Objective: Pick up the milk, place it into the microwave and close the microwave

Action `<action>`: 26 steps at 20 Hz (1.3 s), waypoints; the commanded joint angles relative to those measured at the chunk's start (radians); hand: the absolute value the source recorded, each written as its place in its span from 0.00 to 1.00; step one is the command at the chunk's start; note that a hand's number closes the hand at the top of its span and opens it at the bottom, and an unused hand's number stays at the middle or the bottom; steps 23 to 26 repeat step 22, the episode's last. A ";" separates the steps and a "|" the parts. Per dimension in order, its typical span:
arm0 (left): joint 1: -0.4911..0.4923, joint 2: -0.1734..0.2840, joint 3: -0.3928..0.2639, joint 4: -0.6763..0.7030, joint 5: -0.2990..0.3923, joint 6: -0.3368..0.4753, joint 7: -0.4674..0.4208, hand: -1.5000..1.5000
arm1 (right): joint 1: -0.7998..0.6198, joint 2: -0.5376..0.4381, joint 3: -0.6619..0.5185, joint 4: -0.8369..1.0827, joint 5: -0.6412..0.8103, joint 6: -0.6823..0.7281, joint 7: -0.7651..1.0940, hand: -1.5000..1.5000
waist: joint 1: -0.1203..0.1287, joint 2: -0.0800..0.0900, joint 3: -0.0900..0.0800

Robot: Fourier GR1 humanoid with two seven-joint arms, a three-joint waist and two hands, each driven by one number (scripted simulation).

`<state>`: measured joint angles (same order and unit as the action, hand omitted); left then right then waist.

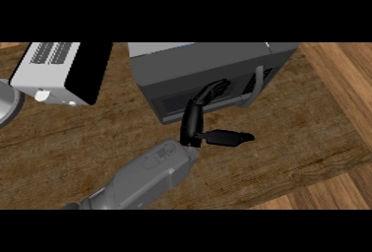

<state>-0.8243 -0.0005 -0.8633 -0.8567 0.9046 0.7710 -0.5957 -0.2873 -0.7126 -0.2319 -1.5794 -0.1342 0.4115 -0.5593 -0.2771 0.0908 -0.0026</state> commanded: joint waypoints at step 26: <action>-0.092 0.001 0.039 0.097 0.123 0.003 -0.086 0.00 | -0.081 0.084 0.024 0.245 -0.353 0.220 0.108 0.00 | 0.000 0.021 0.003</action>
